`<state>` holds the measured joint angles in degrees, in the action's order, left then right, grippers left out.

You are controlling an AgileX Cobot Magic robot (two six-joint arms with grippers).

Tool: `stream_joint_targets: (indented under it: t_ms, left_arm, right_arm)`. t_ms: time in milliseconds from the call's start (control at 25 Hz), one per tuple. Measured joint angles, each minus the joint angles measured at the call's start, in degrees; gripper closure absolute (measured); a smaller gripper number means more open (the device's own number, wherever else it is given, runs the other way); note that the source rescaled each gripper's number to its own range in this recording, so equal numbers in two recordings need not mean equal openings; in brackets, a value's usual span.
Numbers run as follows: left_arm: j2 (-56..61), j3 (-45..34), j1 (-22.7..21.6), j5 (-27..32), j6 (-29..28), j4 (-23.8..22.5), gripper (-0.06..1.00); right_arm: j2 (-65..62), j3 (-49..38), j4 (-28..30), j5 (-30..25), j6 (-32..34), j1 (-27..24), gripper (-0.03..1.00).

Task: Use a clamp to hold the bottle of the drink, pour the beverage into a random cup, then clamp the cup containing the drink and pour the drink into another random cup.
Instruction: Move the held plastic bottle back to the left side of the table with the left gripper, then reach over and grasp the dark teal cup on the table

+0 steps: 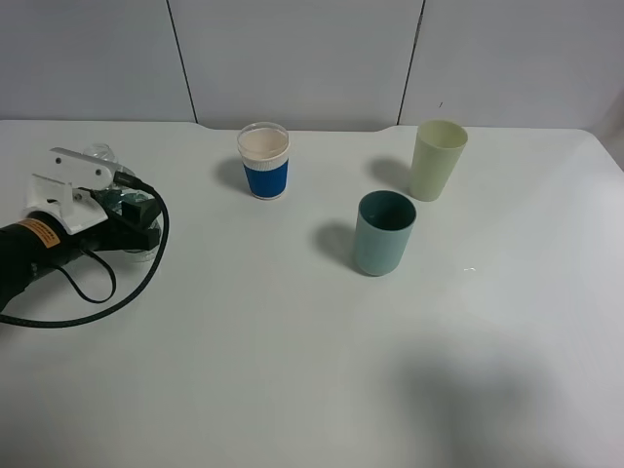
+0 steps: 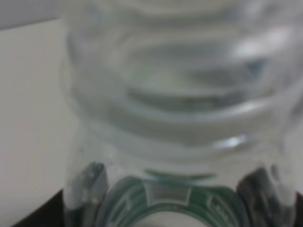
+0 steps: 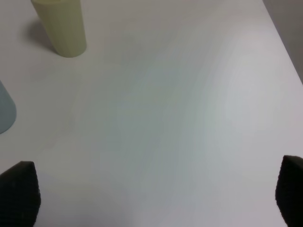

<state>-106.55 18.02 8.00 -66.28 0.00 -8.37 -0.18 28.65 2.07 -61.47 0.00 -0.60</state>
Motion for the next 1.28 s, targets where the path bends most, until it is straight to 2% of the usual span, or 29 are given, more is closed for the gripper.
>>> stream_joint_targets:
  t_ms: [720, 800, 840, 880, 920, 1000, 1160, 1280]
  left_arm:
    - [-1.11, 0.00, -0.46, -1.01, 0.00, 0.00, 0.86]
    - [-1.11, 0.00, -0.46, -1.32, 0.00, 0.00, 0.82]
    - [-1.11, 0.00, -0.46, -1.44, 0.00, 0.00, 0.71]
    - [-1.11, 0.00, -0.46, -1.82, 0.00, 0.00, 0.36]
    - [-1.11, 0.00, -0.46, -1.97, 0.00, 0.18, 0.18]
    - [-1.11, 0.00, -0.46, -2.01, 0.00, 0.89, -0.01]
    - [-1.04, 0.00, -0.46, -1.74, 0.00, 1.28, -0.04]
    - [1.05, 0.00, -0.46, 1.66, 0.00, 1.46, -0.04]
  right_arm:
    - [0.00, 0.00, 0.00, 0.00, 0.00, 0.00, -0.03]
    - [0.00, 0.00, 0.00, 0.00, 0.00, 0.00, -0.03]
    - [0.00, 0.00, 0.00, 0.00, 0.00, 0.00, -0.03]
    - [0.00, 0.00, 0.00, 0.00, 0.00, 0.00, -0.03]
    - [0.00, 0.00, 0.00, 0.00, 0.00, 0.00, -0.03]
    - [0.00, 0.00, 0.00, 0.00, 0.00, 0.00, -0.03]
    - [0.00, 0.00, 0.00, 0.00, 0.00, 0.00, -0.03]
    - [0.00, 0.00, 0.00, 0.00, 0.00, 0.00, -0.03]
